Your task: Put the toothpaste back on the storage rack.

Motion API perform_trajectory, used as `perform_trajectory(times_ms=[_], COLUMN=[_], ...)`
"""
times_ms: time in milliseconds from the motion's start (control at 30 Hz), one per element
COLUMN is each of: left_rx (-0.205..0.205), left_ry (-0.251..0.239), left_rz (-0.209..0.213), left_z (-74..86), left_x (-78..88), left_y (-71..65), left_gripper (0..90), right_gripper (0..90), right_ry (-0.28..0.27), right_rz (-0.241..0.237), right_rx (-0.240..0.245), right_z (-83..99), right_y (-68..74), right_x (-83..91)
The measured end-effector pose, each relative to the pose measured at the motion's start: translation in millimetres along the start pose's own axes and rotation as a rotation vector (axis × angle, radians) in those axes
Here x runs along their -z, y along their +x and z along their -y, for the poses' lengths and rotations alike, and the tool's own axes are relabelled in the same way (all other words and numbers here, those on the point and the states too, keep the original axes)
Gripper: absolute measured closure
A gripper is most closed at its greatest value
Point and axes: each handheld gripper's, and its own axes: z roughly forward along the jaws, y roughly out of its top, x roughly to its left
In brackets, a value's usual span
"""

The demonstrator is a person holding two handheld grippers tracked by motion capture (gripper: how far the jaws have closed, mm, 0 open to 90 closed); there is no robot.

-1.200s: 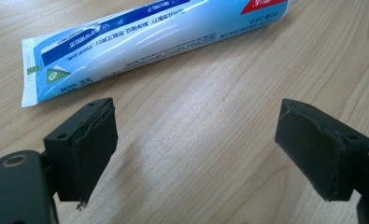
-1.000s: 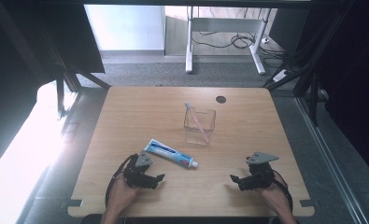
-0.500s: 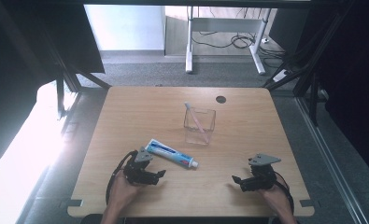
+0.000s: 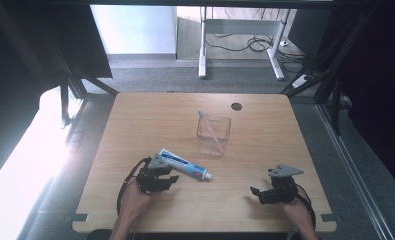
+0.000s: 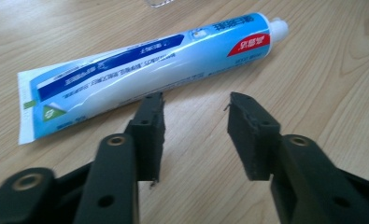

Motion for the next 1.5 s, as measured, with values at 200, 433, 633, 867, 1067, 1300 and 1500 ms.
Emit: perform_trajectory(times_ms=[200, 433, 633, 867, 1067, 1300, 1500], left_rx=[0.001, -0.014, -0.032, -0.018, -0.009, 0.000, -0.018], left_ry=[0.001, 0.010, 0.033, 0.039, 0.053, 0.074, 0.100], left_rz=[0.025, 0.034, 0.026, 0.030, 0.041, 0.040, 0.042], left_z=[-11.1, -32.6, -48.8, -62.2, -69.4, -72.5, -72.0], left_x=[-3.9, -12.3, -26.8, -46.5, -62.6, -78.9, -82.6], left_y=[3.1, 1.5, -2.6, -5.3, -9.5, -13.6, -19.1], left_gripper=[79.5, 89.7, 89.7, 89.7, 89.7, 89.7, 89.7], right_gripper=[2.9, 3.4, 3.7, 3.9, 4.2, 4.5, 4.7], right_ry=[0.003, 0.004, -0.002, -0.004, 0.003, 0.010, 0.015], right_rz=[0.007, 0.009, 0.013, 0.012, 0.008, 0.006, 0.002], right_rx=[-0.003, -0.003, 0.003, 0.003, 0.007, 0.017, 0.019], right_z=[0.9, 1.1, 1.0, 1.6, 2.1, 2.5, 2.8], right_y=[-0.7, -0.3, -0.2, -0.7, 0.0, 0.1, 0.6], right_x=[-0.8, -1.0, -0.3, -0.3, -1.4, -2.3, -2.7])
